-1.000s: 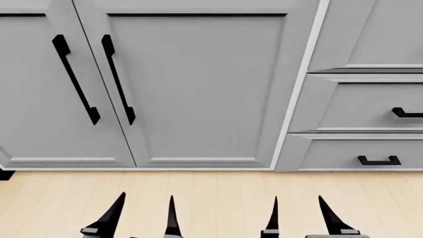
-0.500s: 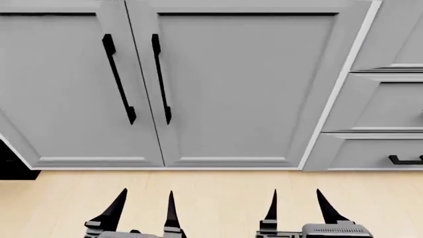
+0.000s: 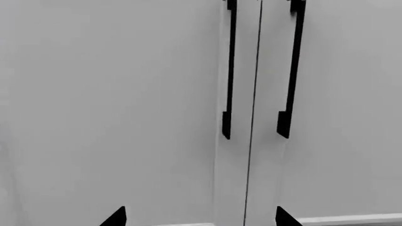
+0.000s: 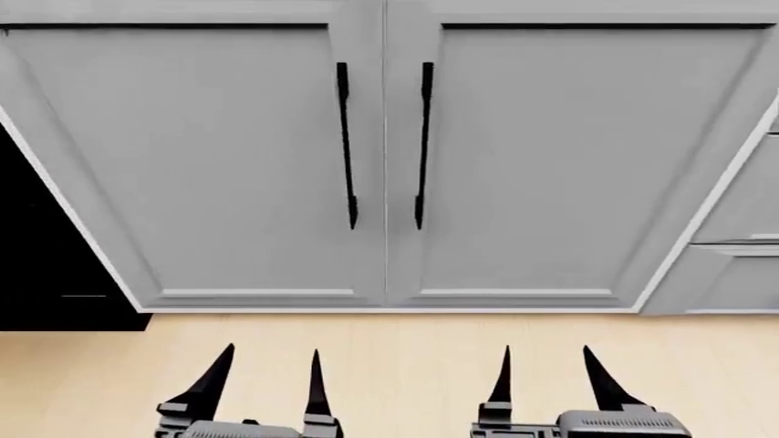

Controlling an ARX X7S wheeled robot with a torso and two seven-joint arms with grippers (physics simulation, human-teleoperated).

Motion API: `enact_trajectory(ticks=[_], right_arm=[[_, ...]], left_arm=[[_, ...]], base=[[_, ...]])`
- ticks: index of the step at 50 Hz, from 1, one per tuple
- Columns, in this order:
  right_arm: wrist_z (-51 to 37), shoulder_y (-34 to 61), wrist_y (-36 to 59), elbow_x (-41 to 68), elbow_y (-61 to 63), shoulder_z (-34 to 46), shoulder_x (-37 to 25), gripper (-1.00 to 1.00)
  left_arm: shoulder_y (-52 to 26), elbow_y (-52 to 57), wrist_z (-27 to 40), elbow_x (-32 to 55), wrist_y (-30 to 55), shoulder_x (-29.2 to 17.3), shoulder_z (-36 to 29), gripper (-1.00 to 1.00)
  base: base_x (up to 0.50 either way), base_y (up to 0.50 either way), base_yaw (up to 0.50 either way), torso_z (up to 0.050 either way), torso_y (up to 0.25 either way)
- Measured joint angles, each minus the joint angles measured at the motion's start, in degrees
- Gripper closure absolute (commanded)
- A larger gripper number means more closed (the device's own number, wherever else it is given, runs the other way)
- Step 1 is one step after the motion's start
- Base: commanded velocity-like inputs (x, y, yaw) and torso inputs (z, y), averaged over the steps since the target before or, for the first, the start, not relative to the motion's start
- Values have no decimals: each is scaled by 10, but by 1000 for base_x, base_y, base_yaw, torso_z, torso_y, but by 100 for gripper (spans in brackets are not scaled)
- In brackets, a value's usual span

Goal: Close the dishwasher door

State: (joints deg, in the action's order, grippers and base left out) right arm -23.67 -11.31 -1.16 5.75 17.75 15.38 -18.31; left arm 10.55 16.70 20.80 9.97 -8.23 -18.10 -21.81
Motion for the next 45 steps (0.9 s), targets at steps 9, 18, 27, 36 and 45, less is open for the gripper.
enact_trajectory(ticks=[9, 18, 27, 36, 45], right_arm=[[-5, -8, 2, 1, 12, -1, -3, -100], [-10, -12, 5, -2, 19, 3, -3, -100], [-14, -10, 10, -9, 20, 10, -2, -100], [-16, -10, 10, -14, 19, 14, -2, -100], [-19, -14, 8, -14, 24, 16, -5, -100]], left_arm=[[7, 16, 6, -1, 5, -5, 0, -100], [11, 18, 5, 17, 4, -8, 5, -100], [12, 13, 0, 33, -5, -11, 9, -100], [13, 12, -1, 40, -9, -13, 10, -100], [17, 19, 2, 42, -8, -16, 10, -100]], base=[[0, 500, 0, -50, 0], [0, 500, 0, -27, 0], [0, 500, 0, 0, 0], [0, 500, 0, 0, 0], [0, 500, 0, 0, 0]])
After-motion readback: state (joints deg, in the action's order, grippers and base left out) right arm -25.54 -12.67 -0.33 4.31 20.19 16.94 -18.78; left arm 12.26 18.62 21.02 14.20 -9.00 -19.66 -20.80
